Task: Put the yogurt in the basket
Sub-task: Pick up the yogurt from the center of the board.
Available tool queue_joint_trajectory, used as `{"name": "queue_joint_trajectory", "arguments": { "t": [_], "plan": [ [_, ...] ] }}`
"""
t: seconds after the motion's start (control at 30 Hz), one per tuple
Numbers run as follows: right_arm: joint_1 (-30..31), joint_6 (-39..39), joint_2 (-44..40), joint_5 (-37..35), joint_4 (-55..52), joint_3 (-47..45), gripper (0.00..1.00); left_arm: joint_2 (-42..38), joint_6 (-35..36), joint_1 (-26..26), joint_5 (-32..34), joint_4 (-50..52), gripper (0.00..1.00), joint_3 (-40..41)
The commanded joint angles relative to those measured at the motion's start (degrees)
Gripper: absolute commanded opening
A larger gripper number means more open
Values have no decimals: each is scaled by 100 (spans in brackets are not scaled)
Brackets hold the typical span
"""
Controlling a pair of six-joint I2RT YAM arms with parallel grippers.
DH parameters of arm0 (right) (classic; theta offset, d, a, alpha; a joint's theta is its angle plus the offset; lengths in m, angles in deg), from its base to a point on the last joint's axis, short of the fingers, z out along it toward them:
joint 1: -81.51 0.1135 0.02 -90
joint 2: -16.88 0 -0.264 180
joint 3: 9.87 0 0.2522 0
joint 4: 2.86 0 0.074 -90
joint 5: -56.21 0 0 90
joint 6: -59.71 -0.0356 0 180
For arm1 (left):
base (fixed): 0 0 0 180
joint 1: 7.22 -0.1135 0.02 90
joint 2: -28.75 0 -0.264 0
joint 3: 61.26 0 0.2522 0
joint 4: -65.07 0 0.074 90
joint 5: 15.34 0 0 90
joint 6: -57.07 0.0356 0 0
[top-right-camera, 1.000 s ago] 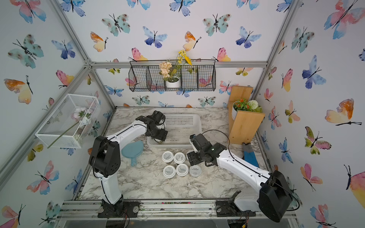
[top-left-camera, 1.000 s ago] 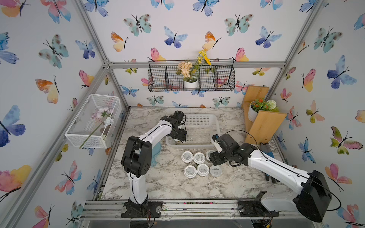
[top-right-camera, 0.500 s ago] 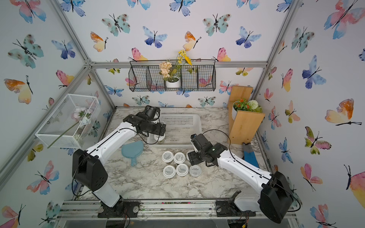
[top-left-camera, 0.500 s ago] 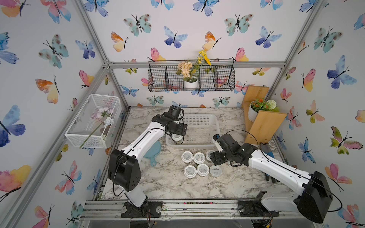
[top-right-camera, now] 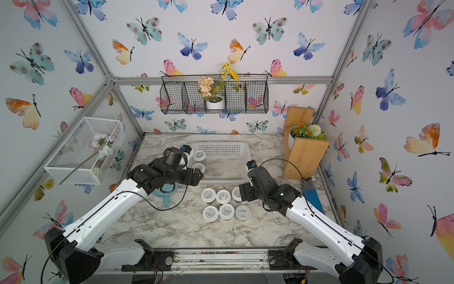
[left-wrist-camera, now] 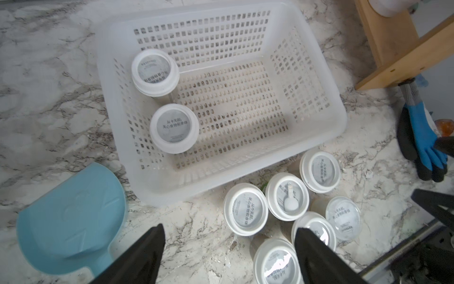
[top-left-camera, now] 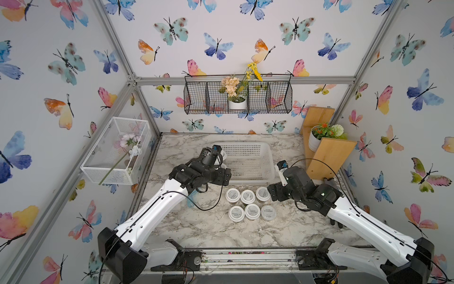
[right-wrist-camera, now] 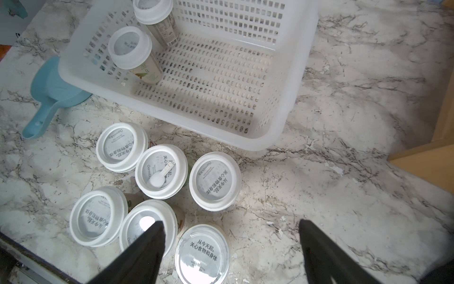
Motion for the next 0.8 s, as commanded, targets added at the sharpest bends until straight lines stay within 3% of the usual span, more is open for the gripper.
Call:
{"name": "queue_joint_trajectory", "arguments": {
  "t": [0.0, 0.17, 0.43, 0.77],
  "plan": [
    [38, -113, -68, -368, -80, -51, 91, -469, -413, 247, 50, 436, 96, 356],
    [38, -114, -351, -318, 19, -100, 94, -655, -774, 628, 259, 435, 99, 691],
    [38, -97, -500, -142, 74, -138, 93, -346, -1000, 672, 1232, 1222, 99, 31],
    [47, 10, -150, 224, 98, -137, 90, -834, -1053, 673, 727, 453, 99, 620]
  ]
}}
